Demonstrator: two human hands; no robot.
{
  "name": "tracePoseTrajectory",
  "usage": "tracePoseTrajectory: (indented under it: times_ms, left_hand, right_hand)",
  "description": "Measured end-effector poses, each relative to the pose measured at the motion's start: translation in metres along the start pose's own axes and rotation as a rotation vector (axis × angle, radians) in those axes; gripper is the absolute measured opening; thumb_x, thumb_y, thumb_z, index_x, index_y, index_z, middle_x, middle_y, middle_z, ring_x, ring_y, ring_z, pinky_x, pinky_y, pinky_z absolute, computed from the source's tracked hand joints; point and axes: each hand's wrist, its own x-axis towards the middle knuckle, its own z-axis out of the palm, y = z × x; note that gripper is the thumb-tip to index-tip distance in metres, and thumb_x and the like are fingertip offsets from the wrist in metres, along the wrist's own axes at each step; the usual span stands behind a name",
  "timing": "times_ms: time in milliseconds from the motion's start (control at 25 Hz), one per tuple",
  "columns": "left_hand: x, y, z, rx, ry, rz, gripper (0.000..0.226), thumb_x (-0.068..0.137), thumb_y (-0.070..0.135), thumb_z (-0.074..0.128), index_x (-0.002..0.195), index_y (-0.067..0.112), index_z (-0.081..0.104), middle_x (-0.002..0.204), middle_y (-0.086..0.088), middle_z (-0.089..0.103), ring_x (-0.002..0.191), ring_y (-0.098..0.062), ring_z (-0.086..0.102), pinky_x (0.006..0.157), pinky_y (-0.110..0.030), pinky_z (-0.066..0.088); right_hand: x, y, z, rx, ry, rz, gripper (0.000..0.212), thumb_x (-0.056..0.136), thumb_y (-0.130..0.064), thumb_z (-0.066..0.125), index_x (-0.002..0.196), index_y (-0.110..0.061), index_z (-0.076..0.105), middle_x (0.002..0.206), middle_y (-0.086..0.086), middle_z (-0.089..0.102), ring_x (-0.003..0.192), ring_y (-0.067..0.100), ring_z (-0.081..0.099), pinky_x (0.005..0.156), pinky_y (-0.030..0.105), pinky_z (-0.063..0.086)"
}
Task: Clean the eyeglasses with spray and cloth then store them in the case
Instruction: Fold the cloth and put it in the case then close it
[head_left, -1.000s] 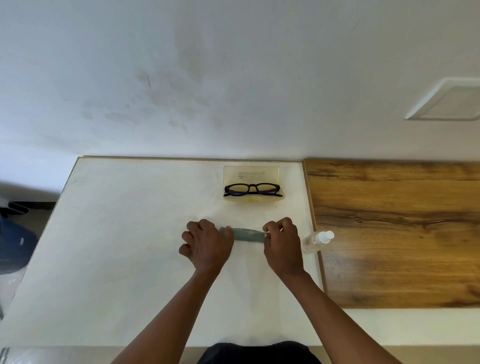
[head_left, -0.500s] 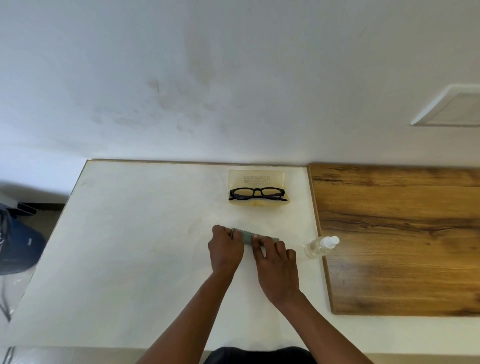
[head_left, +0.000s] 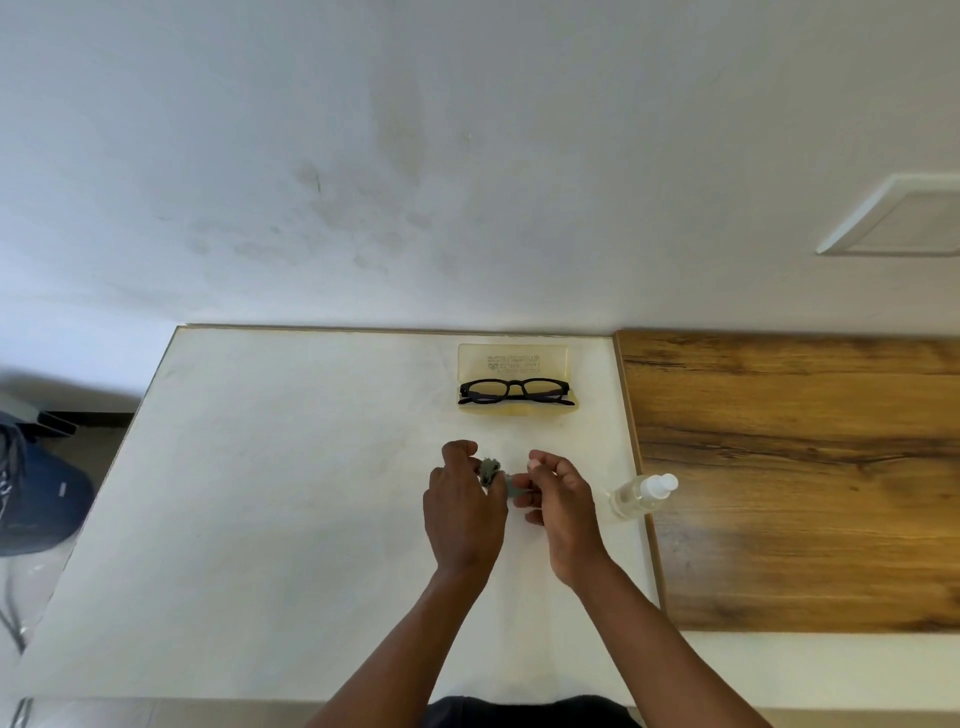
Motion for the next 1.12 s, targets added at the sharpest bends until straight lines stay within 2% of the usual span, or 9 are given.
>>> tracePoseTrajectory:
  times_ms: [120,360,440,560,680,840,880,1000,1120]
  left_hand:
    - [-0.007,0.0,0.008,0.112,-0.048,0.107,0.046,0.082,0.019,0.062,0.123,0.018,0.04,0.103,0.001,0.067,0.103,-0.021,0.053,0.08,-0.027,0.032]
    - [-0.013,-0.007,0.01,0.097,-0.128,0.17,0.068,0.082,0.019,0.061,0.138,0.014,0.024,0.112,0.004,0.065,0.109,-0.019,0.051,0.087,-0.026,0.031]
    - [-0.01,-0.012,0.005,0.05,-0.084,0.165,0.06,0.079,0.005,0.057,0.133,0.011,0.03,0.112,0.002,0.063,0.103,-0.021,0.054,0.085,-0.03,0.038]
    - [0.002,-0.019,-0.004,-0.011,0.019,0.037,0.043,0.08,-0.007,0.048,0.12,0.006,0.043,0.108,-0.006,0.06,0.095,-0.026,0.054,0.08,-0.037,0.045]
    - [0.013,-0.022,-0.009,-0.076,-0.003,-0.081,0.022,0.089,0.006,0.052,0.111,0.005,0.051,0.106,-0.011,0.056,0.096,-0.026,0.055,0.077,-0.028,0.04]
    - [0.019,-0.021,-0.008,-0.056,-0.158,-0.176,0.025,0.089,0.027,0.059,0.104,0.007,0.059,0.111,-0.009,0.05,0.09,-0.013,0.048,0.077,-0.021,0.034]
    - [0.019,-0.021,-0.007,-0.05,-0.187,-0.185,0.027,0.087,0.029,0.06,0.103,0.007,0.06,0.111,-0.009,0.049,0.09,-0.012,0.047,0.077,-0.021,0.035]
    - [0.021,-0.019,0.001,-0.033,-0.251,-0.21,0.027,0.083,0.034,0.065,0.09,0.008,0.062,0.109,-0.008,0.044,0.099,-0.019,0.048,0.082,-0.026,0.039]
    - [0.023,-0.016,0.008,0.04,-0.284,-0.222,0.028,0.081,0.038,0.066,0.075,0.012,0.06,0.112,-0.009,0.042,0.11,-0.024,0.04,0.086,-0.029,0.036]
  right_hand:
    - [0.006,-0.005,-0.008,0.14,-0.121,0.105,0.02,0.088,-0.03,0.058,0.1,-0.015,0.06,0.076,0.006,0.069,0.069,0.018,0.061,0.065,0.031,0.046]
    - [0.015,-0.003,-0.008,0.018,-0.035,0.122,0.024,0.086,-0.008,0.063,0.109,-0.014,0.057,0.105,0.016,0.065,0.092,0.029,0.064,0.067,0.028,0.055]
    - [0.019,-0.002,-0.01,-0.044,0.019,0.105,0.026,0.086,-0.003,0.061,0.107,-0.017,0.056,0.108,0.015,0.061,0.097,0.03,0.062,0.069,0.029,0.057]
    - [0.022,0.0,-0.014,-0.127,0.063,0.056,0.027,0.084,-0.002,0.063,0.105,-0.016,0.055,0.108,0.014,0.057,0.098,0.028,0.059,0.073,0.032,0.057]
    - [0.021,0.001,-0.019,-0.154,0.084,-0.001,0.028,0.083,-0.003,0.065,0.107,-0.013,0.056,0.098,0.008,0.057,0.091,0.024,0.059,0.066,0.029,0.056]
    - [0.02,0.001,-0.02,-0.293,0.106,-0.078,0.027,0.082,-0.009,0.066,0.107,-0.016,0.057,0.083,-0.005,0.055,0.076,0.011,0.056,0.053,0.02,0.051]
    - [0.019,0.001,-0.02,-0.322,0.11,-0.09,0.027,0.082,-0.01,0.067,0.107,-0.016,0.057,0.082,-0.006,0.055,0.075,0.01,0.056,0.055,0.023,0.053]
    - [0.019,0.002,-0.018,-0.418,0.136,-0.123,0.029,0.082,-0.01,0.067,0.109,-0.012,0.058,0.083,-0.003,0.058,0.082,0.017,0.058,0.075,0.038,0.056]
    - [0.02,0.004,-0.016,-0.51,0.166,-0.183,0.028,0.081,-0.008,0.068,0.108,-0.008,0.059,0.083,0.003,0.059,0.079,0.017,0.056,0.07,0.029,0.049]
